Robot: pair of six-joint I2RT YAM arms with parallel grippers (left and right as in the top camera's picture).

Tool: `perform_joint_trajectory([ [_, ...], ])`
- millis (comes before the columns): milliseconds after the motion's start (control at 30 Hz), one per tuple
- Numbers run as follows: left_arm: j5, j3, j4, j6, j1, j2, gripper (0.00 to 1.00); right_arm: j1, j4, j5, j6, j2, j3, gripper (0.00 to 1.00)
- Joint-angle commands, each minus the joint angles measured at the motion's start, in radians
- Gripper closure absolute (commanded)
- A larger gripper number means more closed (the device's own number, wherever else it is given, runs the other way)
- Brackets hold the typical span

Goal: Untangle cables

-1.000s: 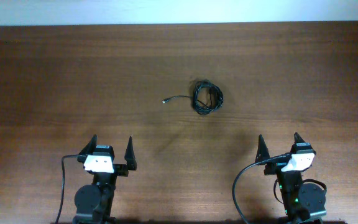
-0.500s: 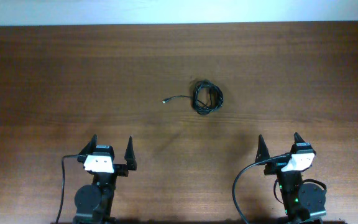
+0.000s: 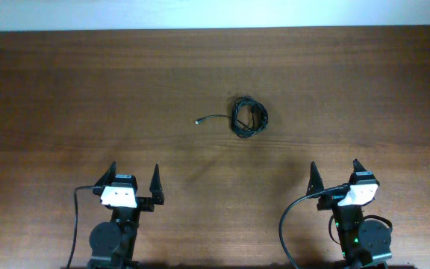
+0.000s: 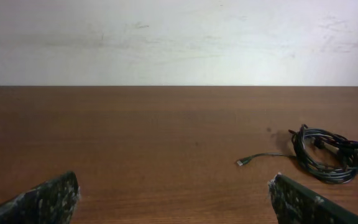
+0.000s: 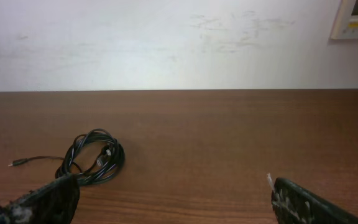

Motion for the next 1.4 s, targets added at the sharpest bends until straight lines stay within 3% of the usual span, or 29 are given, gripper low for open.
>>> perform_joint_trajectory([
  [0,0.008,-0.002,-0.006,0.012,0.005,-0.005,0.01,-0.003,-0.007,0.016,-0.007,-0.008,-0.005,0.02],
  [633,0.008,-0.002,-0.006,0.012,0.005,-0.005,0.01,-0.003,-0.007,0.016,-0.008,0.132,-0.005,0.02],
  [1367,0.008,-0.002,-0.005,0.012,0.005,-0.005,0.01,-0.003,-0.007,0.016,-0.007,0.138,-0.005,0.01],
])
